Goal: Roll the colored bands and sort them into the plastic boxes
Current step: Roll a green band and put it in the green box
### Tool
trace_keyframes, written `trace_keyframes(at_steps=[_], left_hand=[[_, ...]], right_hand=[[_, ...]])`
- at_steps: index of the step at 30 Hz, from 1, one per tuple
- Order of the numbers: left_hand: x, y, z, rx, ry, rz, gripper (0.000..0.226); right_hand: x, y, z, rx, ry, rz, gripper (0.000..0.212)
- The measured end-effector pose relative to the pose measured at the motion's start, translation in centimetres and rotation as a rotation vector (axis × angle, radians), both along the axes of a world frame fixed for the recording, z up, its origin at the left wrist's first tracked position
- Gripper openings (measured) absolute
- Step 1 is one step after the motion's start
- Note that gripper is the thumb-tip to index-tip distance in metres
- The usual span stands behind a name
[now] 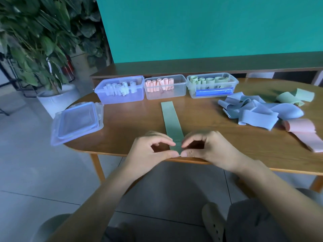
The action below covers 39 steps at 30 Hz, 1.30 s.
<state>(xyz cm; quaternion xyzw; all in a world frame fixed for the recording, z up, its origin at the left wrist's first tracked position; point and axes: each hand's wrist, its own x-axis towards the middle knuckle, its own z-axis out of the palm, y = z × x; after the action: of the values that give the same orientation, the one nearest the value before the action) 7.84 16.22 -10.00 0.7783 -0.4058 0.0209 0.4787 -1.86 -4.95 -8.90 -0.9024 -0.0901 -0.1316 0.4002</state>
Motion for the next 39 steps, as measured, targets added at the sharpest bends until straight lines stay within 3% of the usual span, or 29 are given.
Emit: trace_keyframes(at_steps=[4, 12, 20, 24, 27, 31, 39], left_hand=[[-0.5, -0.6, -0.6, 0.065, -0.153, 0.017, 0.022], [-0.1, -0.5, -0.8, 0.211, -0.270, 0.031, 0.019], [0.5, -1.0, -0.7, 0.279, -0.259, 0.037, 0.026], [0.8, -1.1, -0.6, 0.255, -0.228, 0.067, 0.018], [0.5, -1.3, -0.3, 0.205, -0.219, 0.014, 0.003], [0.7, -1.2, -0.7, 0.187, -0.262, -0.075, 0.008], [0.7, -0.5, -0.7, 0.249, -0.309, -0.088, 0.011]], right_hand=[[0.1, -0.2, -0.3, -0.080, -0.040, 0.020, 0.020], [0.4, -0.4, -0.6, -0.187, -0.029, 0.048, 0.013], [1.7, -0.7, 0.1, -0.117, 0.144, -0.027, 0.019], [2.2, -0.8, 0.3, -0.076, 0.177, -0.065, 0.023], [2.2, -0.7, 0.1, -0.026, 0.154, -0.041, 0.014], [2.0, -0.7, -0.3, 0.019, 0.107, 0.017, 0.005], [1.5, -1.2, -0.5, -0.156, 0.027, 0.124, 0.007]])
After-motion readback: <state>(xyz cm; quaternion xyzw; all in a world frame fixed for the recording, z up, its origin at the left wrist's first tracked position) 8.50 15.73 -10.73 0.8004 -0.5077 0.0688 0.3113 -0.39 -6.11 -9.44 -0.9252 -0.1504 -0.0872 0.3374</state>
